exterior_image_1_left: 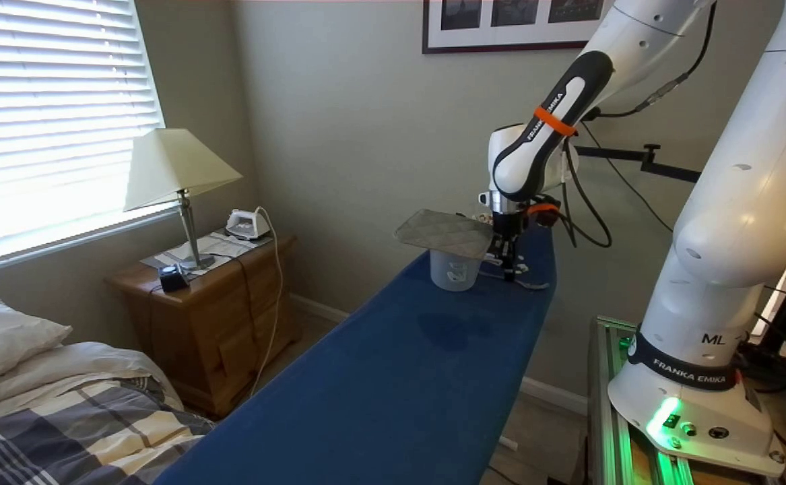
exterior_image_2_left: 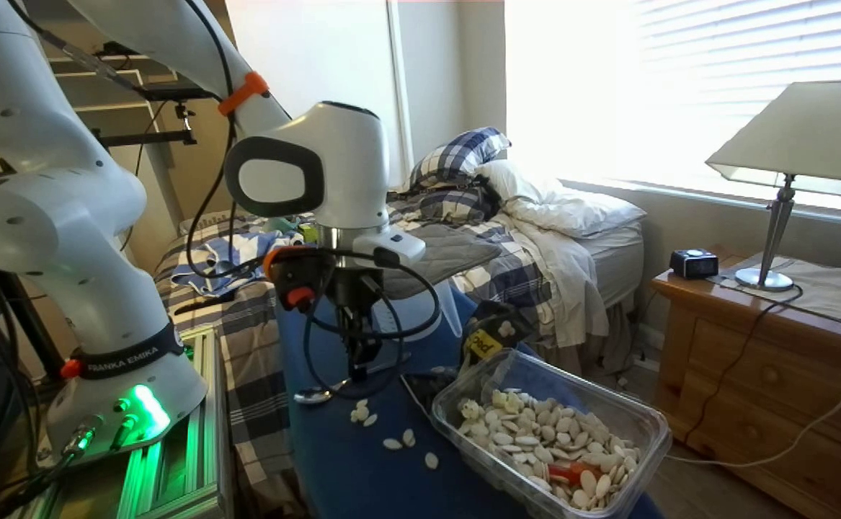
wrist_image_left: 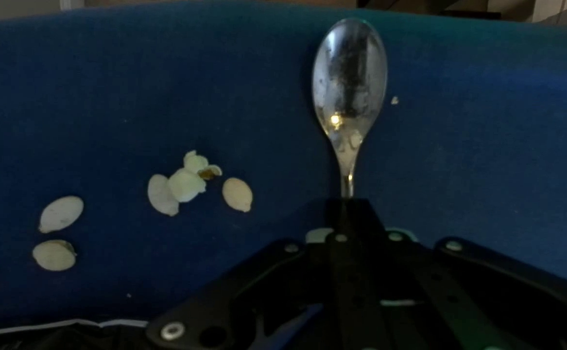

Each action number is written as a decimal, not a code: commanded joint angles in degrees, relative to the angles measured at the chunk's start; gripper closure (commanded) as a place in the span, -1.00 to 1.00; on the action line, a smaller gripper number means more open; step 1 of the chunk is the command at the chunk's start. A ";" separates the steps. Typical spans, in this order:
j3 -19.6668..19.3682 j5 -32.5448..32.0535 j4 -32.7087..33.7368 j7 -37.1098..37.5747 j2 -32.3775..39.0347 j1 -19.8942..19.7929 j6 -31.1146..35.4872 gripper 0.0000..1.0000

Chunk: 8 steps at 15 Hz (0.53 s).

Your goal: Put the grey item on the jar put the spoon on top of it

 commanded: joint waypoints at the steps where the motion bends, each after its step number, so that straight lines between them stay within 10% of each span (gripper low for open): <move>1: 0.25 3.50 0.76 -0.89 -0.52 0.11 -2.61 0.96; 8: 0.93 5.73 5.42 5.61 -3.78 -0.30 -11.42 0.96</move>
